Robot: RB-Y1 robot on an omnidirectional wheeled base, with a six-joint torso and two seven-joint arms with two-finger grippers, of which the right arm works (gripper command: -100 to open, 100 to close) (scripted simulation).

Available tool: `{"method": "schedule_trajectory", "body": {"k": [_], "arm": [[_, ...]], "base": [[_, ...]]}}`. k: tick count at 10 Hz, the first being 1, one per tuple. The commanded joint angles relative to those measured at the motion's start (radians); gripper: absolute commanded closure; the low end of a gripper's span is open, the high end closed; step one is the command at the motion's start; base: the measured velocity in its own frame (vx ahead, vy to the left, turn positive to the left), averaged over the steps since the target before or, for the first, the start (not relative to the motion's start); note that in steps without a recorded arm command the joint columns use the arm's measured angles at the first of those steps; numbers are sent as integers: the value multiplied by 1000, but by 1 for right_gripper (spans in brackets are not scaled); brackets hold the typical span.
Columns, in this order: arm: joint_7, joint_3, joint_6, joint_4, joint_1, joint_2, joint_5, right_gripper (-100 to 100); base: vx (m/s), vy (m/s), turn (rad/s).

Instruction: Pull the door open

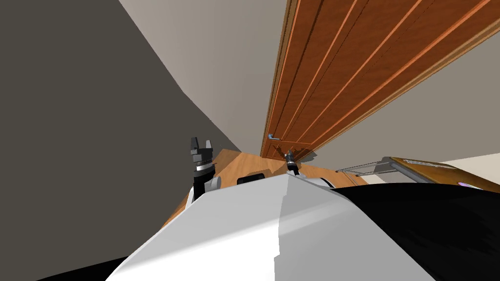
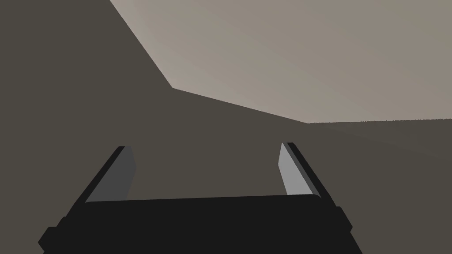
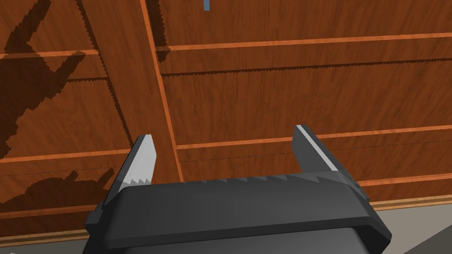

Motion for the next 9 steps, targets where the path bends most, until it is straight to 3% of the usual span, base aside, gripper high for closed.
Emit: {"method": "schedule_trajectory", "body": {"k": [1,9], "arm": [[1,-2,4,-12,8,0,-1,-100],[0,-6,3,-10,9,-2,-3,-100]], "base": [[291,101,9],[224,30,0]]}}
